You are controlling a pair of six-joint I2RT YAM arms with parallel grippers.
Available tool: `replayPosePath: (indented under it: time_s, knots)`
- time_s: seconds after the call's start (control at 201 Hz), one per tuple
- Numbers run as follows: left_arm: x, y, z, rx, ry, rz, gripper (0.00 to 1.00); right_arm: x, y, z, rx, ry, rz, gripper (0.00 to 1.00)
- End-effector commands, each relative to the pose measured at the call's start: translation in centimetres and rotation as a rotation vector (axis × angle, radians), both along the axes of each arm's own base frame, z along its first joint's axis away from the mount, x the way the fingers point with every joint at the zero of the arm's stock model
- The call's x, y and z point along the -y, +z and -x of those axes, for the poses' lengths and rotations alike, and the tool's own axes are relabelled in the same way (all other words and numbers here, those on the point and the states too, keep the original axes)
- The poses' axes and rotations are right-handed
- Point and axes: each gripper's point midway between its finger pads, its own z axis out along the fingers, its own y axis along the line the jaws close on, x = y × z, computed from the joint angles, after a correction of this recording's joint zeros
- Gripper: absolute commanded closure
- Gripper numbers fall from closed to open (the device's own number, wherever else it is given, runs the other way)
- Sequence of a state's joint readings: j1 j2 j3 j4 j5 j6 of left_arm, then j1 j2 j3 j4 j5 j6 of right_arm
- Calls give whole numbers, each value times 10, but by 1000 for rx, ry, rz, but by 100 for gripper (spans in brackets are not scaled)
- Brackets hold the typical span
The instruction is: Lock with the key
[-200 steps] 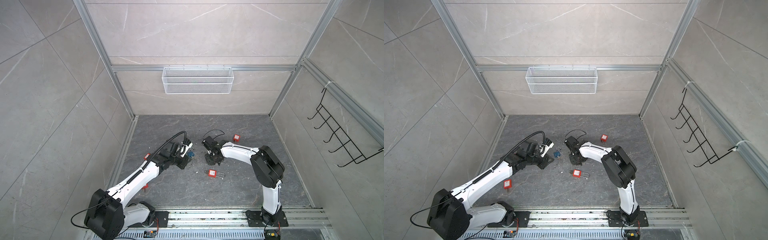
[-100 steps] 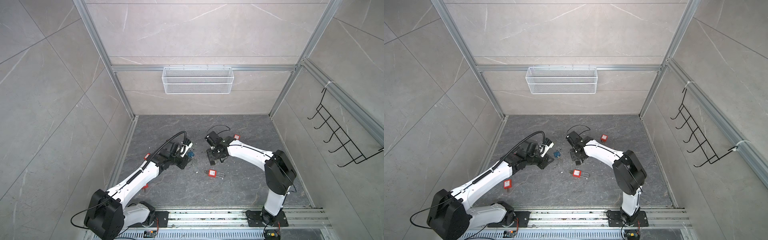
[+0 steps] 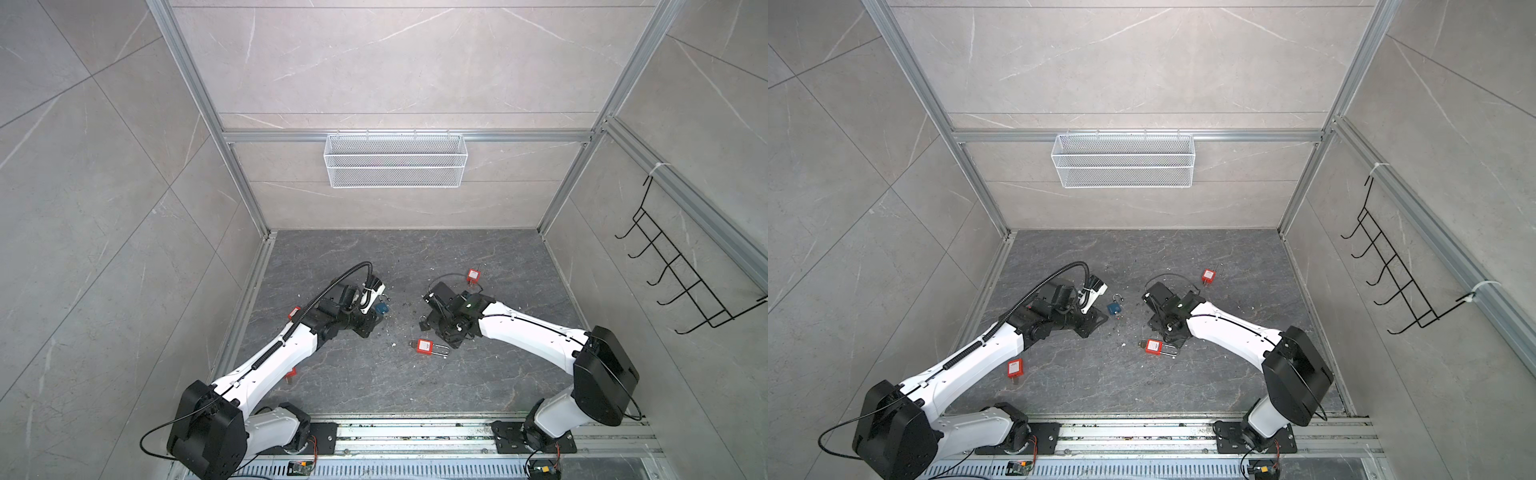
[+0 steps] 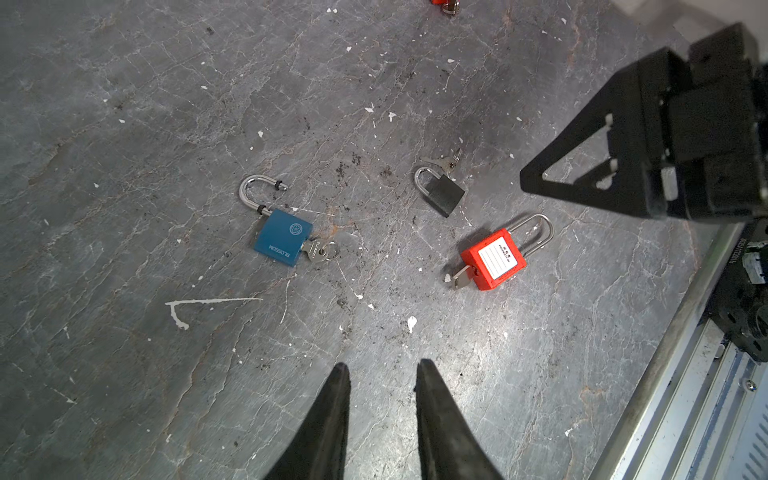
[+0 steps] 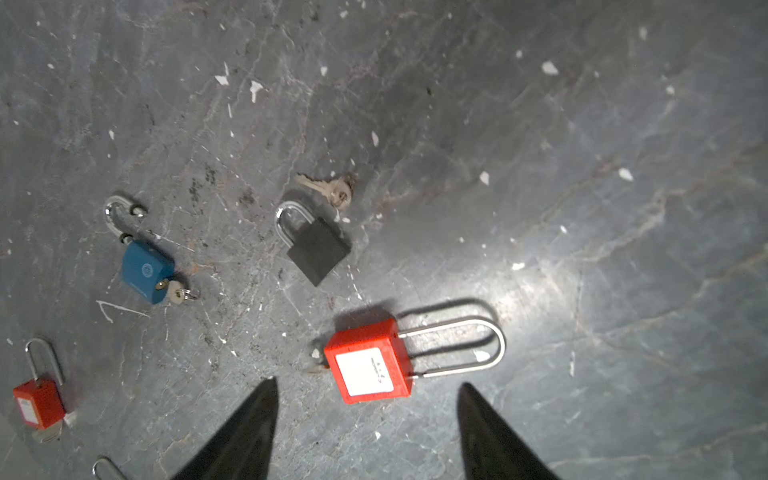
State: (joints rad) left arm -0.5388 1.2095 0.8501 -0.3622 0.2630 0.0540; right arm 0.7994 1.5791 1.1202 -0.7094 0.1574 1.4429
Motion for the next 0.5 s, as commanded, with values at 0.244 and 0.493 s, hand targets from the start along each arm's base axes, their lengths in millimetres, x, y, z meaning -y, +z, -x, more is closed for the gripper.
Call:
replayPosePath:
  time_s: [0.244, 0.493]
  knots:
    - [-10, 19, 8, 55, 34, 21, 70, -18, -39, 23, -118, -476, -53, 26]
    - [-18, 19, 18, 55, 54, 25, 69, -23, -51, 22, -114, -561, -78, 27]
